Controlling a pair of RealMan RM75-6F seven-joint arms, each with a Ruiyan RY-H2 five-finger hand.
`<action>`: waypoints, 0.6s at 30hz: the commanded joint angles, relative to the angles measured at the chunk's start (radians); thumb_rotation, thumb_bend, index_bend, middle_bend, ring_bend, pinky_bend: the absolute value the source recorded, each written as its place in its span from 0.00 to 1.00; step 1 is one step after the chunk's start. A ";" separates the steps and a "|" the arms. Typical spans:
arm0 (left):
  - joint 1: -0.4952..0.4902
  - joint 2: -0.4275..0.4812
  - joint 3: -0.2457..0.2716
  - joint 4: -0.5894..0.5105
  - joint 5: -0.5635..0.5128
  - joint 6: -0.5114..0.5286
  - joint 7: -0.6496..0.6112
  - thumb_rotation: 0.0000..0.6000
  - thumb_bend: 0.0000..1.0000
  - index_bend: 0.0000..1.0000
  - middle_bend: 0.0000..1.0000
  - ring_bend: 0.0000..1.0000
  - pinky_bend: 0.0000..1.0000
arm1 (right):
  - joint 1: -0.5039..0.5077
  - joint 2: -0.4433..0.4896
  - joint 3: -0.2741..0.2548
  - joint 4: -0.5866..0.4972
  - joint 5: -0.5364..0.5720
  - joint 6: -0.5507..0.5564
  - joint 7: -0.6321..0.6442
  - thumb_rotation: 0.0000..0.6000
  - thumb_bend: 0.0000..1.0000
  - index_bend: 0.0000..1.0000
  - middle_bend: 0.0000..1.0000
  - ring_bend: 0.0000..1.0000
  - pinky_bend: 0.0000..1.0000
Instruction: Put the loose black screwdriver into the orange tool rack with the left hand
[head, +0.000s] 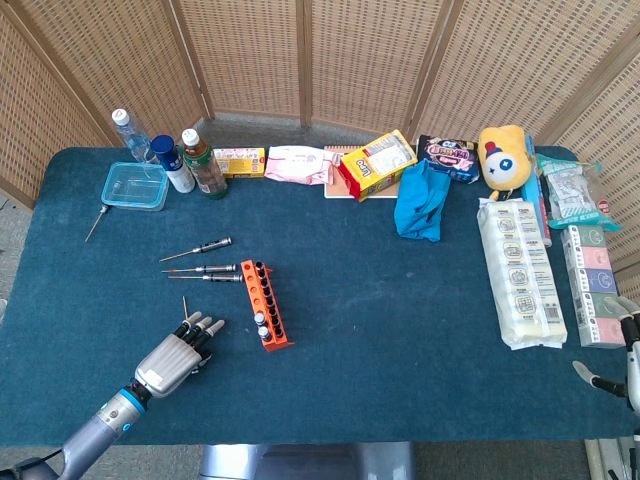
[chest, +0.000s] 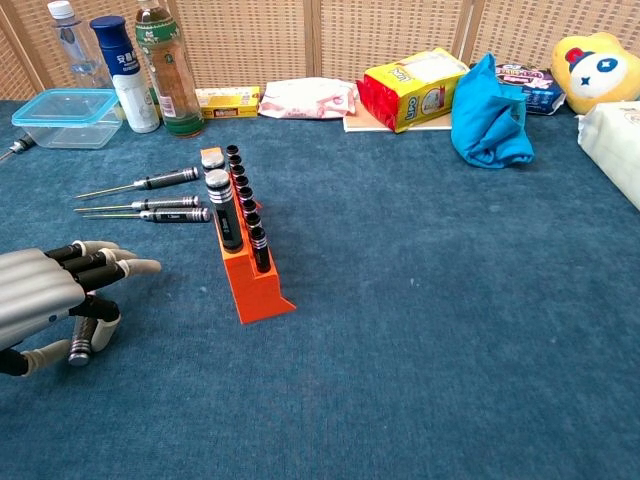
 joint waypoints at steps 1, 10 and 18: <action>0.002 0.004 0.000 -0.005 0.001 0.007 0.001 1.00 0.44 0.56 0.00 0.00 0.05 | -0.001 0.000 0.000 0.000 0.001 0.000 0.000 0.91 0.04 0.15 0.12 0.10 0.07; 0.018 0.076 -0.011 -0.096 0.018 0.092 -0.043 1.00 0.45 0.56 0.00 0.00 0.05 | -0.002 0.000 -0.003 -0.003 -0.002 0.000 -0.004 0.92 0.04 0.15 0.13 0.10 0.07; 0.035 0.164 -0.025 -0.179 0.044 0.185 -0.111 1.00 0.46 0.56 0.00 0.00 0.05 | -0.002 -0.002 -0.006 -0.010 -0.006 0.000 -0.012 0.91 0.04 0.15 0.13 0.10 0.07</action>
